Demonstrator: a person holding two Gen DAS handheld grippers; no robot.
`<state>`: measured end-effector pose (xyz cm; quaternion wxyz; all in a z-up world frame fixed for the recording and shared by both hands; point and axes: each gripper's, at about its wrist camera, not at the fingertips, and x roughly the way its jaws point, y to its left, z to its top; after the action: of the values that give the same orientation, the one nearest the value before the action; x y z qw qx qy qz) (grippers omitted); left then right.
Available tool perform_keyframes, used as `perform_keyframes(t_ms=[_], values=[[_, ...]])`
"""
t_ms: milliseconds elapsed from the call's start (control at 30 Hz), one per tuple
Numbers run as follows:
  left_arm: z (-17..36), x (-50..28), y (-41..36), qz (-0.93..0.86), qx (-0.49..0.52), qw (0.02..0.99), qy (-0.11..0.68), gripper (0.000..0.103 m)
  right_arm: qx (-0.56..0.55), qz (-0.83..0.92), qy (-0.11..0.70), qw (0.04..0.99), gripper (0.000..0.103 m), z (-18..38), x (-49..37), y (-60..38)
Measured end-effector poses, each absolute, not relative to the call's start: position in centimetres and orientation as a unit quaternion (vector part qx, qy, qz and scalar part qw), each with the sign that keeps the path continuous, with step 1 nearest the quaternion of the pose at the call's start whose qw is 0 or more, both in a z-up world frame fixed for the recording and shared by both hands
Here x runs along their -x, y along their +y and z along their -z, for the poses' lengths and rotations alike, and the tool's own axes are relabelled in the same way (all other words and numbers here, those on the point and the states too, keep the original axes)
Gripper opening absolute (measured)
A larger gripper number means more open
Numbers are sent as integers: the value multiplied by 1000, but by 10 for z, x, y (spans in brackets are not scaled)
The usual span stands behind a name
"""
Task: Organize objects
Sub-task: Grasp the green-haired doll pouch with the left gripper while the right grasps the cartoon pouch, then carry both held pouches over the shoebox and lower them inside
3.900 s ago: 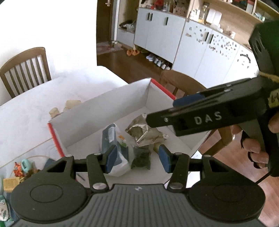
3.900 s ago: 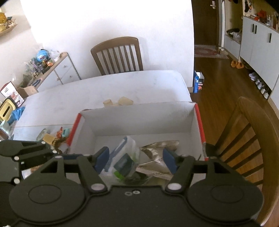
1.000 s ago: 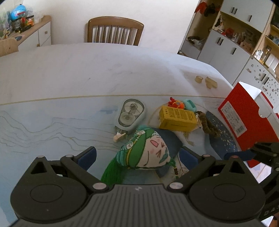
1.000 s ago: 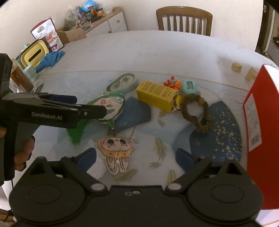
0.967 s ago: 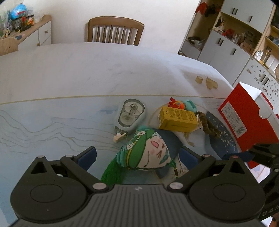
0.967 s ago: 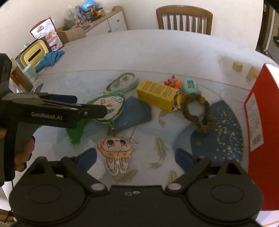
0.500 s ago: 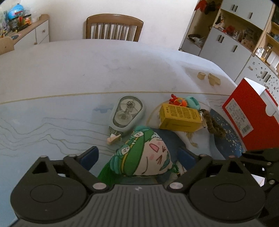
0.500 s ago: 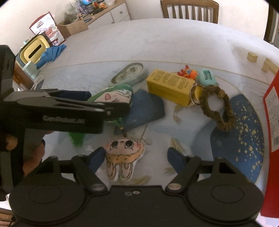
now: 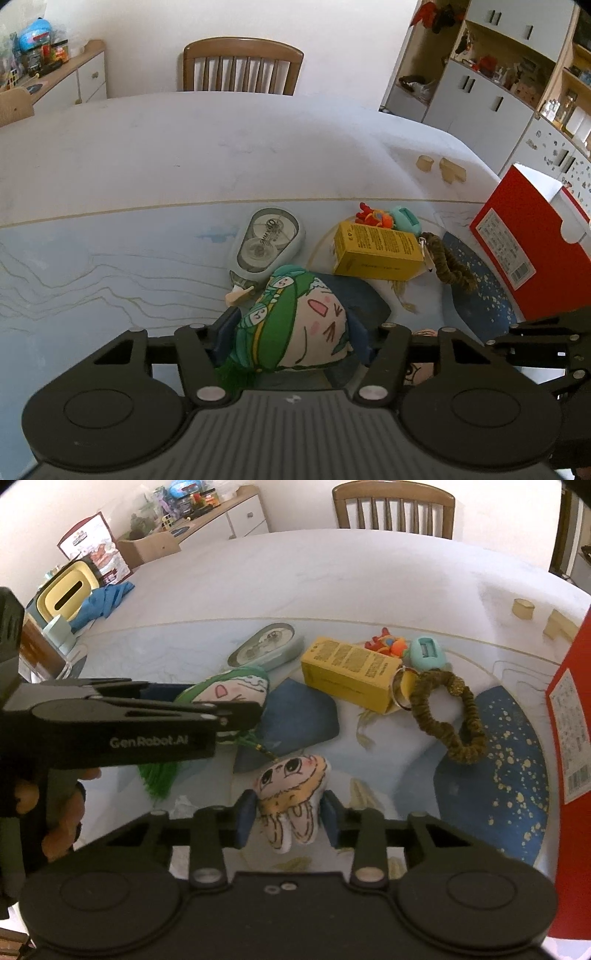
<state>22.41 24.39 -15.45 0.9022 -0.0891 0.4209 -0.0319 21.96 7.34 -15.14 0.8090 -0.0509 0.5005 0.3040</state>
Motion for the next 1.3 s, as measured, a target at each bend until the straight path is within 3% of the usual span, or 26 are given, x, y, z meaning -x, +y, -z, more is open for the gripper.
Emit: perform_keyframes(t_ms=[667, 1300], values=[[71, -206, 232, 61, 121, 907, 399, 59, 20, -280, 449, 848, 35, 83, -202, 6], [-1, -208, 114, 127, 64, 923, 357, 59, -9, -243, 401, 883, 35, 27, -195, -113]])
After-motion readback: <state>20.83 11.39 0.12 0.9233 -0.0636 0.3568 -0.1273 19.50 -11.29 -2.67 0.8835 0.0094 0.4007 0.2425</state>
